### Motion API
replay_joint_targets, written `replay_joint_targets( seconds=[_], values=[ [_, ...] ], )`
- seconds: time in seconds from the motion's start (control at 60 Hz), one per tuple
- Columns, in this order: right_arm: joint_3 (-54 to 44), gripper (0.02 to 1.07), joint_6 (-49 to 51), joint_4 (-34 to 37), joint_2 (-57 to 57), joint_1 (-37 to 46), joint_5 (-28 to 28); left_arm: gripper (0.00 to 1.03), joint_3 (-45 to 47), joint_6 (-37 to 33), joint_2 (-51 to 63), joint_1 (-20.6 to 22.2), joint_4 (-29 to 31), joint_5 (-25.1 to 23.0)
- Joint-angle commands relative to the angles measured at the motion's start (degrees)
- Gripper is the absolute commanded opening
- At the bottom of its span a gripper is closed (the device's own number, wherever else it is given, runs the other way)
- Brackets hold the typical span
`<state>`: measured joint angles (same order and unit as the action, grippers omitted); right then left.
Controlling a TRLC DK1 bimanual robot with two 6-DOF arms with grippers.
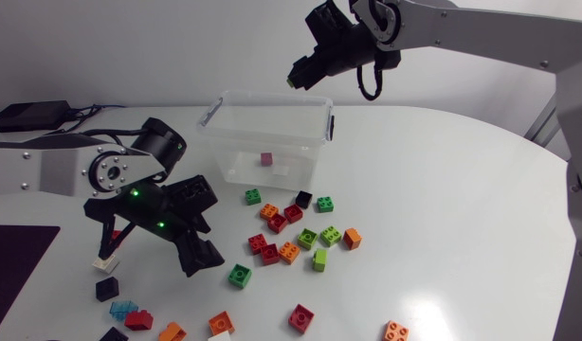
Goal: Place the duplo bricks in the container
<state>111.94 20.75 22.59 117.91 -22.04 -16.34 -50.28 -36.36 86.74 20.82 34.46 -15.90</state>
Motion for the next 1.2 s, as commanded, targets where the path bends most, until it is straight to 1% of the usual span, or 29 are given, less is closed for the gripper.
replay_joint_targets(
  seconds=[0.0,0.117,0.183,0.217,0.3,0.333,0.383,0.45,0.5,0.617,0.717,0.833,1.0,1.033,1.083,1.183],
  values=[
    [1.0,1.01,-1.7,-0.2,1.0,-0.6,1.7,0.98,1.2,1.8,1.9,1.3,-0.4,0.4],
    [-2.4,1.02,-1.7,-0.3,-2.3,-0.2,2.0,0.98,0.5,4.5,3.3,3.7,-0.4,2.0],
    [-5.7,1.02,-1.9,-0.4,-5.4,0.2,3.2,0.98,-0.4,7.4,4.4,5.5,-0.1,3.4],
    [-8.0,1.02,-1.9,-0.5,-7.6,0.3,3.9,0.98,-1.7,9.8,5.1,6.3,1.1,3.5],
    [-12.4,1.02,-1.9,-1.0,-11.6,0.9,3.9,0.98,-3.6,12.2,5.7,7.8,3.8,3.5],
    [-13.6,1.02,-1.9,-1.1,-12.9,0.9,3.9,0.98,-3.9,14.2,5.8,8.2,3.8,3.7],
    [-15.6,1.02,-1.8,-1.1,-14.7,1.1,3.9,0.96,-5.3,19.8,6.6,7.9,3.9,4.5],
    [-18.9,1.02,-1.6,-1.1,-17.4,1.2,3.9,0.96,-6.3,22.7,7.7,7.6,4.1,4.8],
    [-21.1,1.02,-1.6,-1.4,-19.2,1.3,3.9,0.95,-7.5,25.4,8.9,7.3,5.5,4.9],
    [-27.1,1.02,-1.5,-3.6,-23.5,1.9,3.9,0.94,-9.7,27.9,12.1,8.2,7.9,7.0],
    [-31.9,1.02,-1.3,-4.4,-27.0,2.8,3.9,0.93,-10.1,29.2,13.8,10.9,8.3,9.1],
    [-36.4,1.02,-0.7,-4.7,-30.8,3.6,3.9,0.93,-10.4,31.0,15.6,13.1,9.1,9.8],
    [-43.2,1.02,-0.4,-5.8,-36.3,4.6,3.7,0.92,-11.0,33.0,17.6,13.8,9.8,10.0],
    [-44.6,1.02,-0.2,-5.9,-37.3,4.7,3.7,0.9,-11.1,33.3,17.9,13.8,9.8,10.3],
    [-46.7,1.02,0.0,-5.9,-39.2,4.7,3.7,0.82,-11.2,33.6,18.2,13.8,9.5,10.4],
    [-51.4,1.02,0.6,-5.6,-42.5,4.6,3.7,0.6,-11.2,34.7,18.5,14.2,8.2,10.4]
  ],
)
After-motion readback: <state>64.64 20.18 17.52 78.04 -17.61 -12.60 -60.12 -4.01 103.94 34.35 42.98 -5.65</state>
